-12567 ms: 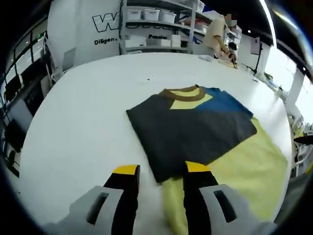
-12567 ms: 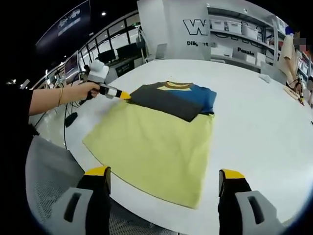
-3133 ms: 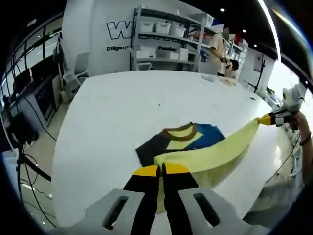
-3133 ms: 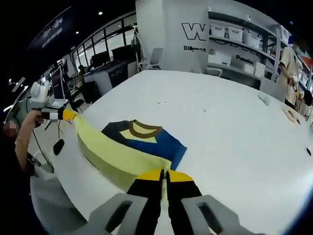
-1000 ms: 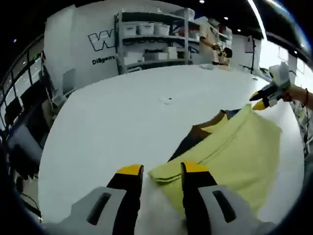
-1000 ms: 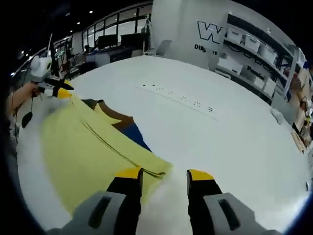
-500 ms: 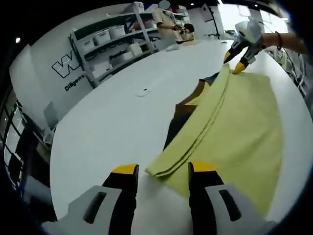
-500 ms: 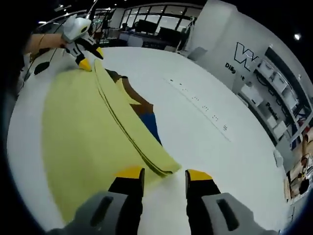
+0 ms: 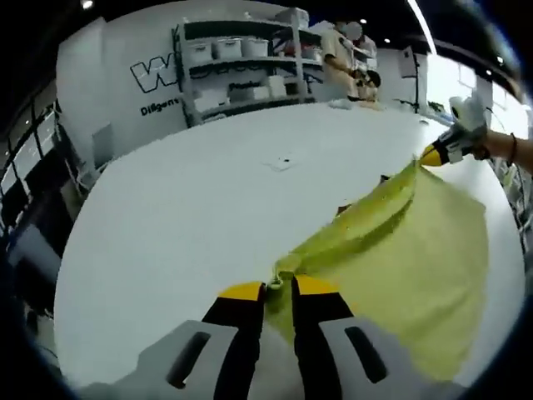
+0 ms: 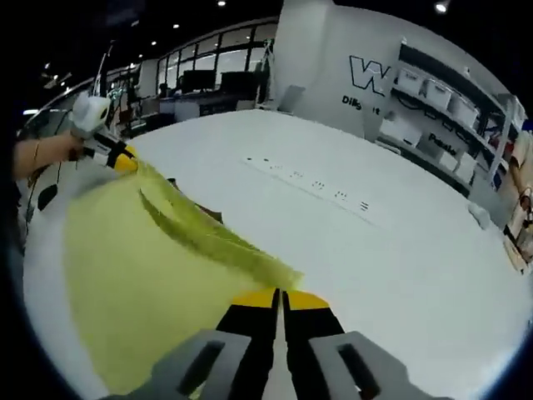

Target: Fold the garment on the visible template until the final outline fits inside the template.

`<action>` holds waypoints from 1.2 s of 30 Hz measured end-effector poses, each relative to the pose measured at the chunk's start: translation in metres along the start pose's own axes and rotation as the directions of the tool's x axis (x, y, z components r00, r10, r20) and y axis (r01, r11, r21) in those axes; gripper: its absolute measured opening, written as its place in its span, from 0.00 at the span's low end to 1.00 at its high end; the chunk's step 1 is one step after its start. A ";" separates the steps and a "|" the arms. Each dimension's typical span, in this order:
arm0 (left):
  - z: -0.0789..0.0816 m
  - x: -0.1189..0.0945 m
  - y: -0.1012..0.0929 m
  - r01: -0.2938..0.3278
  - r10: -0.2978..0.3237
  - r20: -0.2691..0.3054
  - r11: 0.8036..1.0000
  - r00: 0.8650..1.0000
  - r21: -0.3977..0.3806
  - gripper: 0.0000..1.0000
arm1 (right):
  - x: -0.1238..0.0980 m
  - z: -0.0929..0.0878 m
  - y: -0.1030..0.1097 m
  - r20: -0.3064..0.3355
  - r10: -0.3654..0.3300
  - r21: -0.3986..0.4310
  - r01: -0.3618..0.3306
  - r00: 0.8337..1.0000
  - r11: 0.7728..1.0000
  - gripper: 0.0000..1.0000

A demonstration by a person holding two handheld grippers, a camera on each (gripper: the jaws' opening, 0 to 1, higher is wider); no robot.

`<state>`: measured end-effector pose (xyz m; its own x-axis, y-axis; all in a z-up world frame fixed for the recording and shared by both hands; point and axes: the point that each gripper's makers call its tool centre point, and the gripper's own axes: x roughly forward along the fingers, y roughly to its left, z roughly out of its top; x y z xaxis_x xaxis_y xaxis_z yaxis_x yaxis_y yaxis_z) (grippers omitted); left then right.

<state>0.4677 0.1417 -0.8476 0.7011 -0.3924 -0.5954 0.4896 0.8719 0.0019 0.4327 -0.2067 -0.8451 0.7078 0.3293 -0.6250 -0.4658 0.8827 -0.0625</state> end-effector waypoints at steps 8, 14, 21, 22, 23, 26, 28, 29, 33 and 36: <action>-0.011 -0.005 0.009 -0.054 0.043 -0.060 0.979 0.997 -0.198 0.25 | -0.001 -0.009 -0.003 -0.026 -0.040 0.275 0.046 0.999 0.960 0.10; -0.008 -0.014 0.006 -0.054 0.042 -0.058 0.975 0.997 -0.215 0.39 | -0.005 -0.006 0.003 -0.018 -0.027 0.357 0.032 0.999 0.934 0.29; -0.004 -0.030 -0.008 -0.032 0.020 -0.060 0.976 0.998 -0.214 0.60 | -0.016 0.002 0.024 0.012 0.025 0.397 -0.028 1.000 0.917 0.49; -0.002 -0.035 -0.013 -0.020 0.010 -0.049 0.976 0.999 -0.215 0.62 | -0.018 0.003 0.027 0.018 0.031 0.394 -0.036 0.999 0.918 0.51; -0.001 -0.037 -0.016 -0.011 0.003 -0.038 0.977 0.999 -0.215 0.64 | -0.022 0.004 0.032 0.023 0.042 0.391 -0.048 0.999 0.919 0.53; -0.001 -0.045 -0.027 0.015 -0.020 -0.024 0.979 1.000 -0.201 0.69 | -0.030 0.004 0.042 0.036 0.061 0.389 -0.070 0.997 0.919 0.58; -0.003 -0.052 -0.035 0.028 -0.034 -0.026 0.982 0.999 -0.189 0.69 | -0.036 0.004 0.048 0.040 0.076 0.377 -0.085 0.996 0.922 0.60; -0.004 -0.055 -0.040 0.034 -0.039 -0.027 0.983 0.999 -0.182 0.69 | -0.040 0.003 0.052 0.039 0.085 0.369 -0.093 0.996 0.925 0.60; -0.008 -0.067 -0.054 0.057 -0.060 -0.014 0.985 0.998 -0.162 0.72 | -0.055 0.001 0.063 0.044 0.109 0.341 -0.118 0.993 0.933 0.63; -0.011 -0.075 -0.063 0.071 -0.074 -0.014 0.986 0.997 -0.149 0.75 | -0.066 -0.002 0.071 0.046 0.133 0.319 -0.141 0.990 0.937 0.64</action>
<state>0.3788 0.1196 -0.8117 0.6552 -0.4518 -0.6054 0.4554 0.8757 -0.1607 0.3515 -0.1663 -0.8095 0.6633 0.4588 -0.5911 -0.3671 0.8879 0.2773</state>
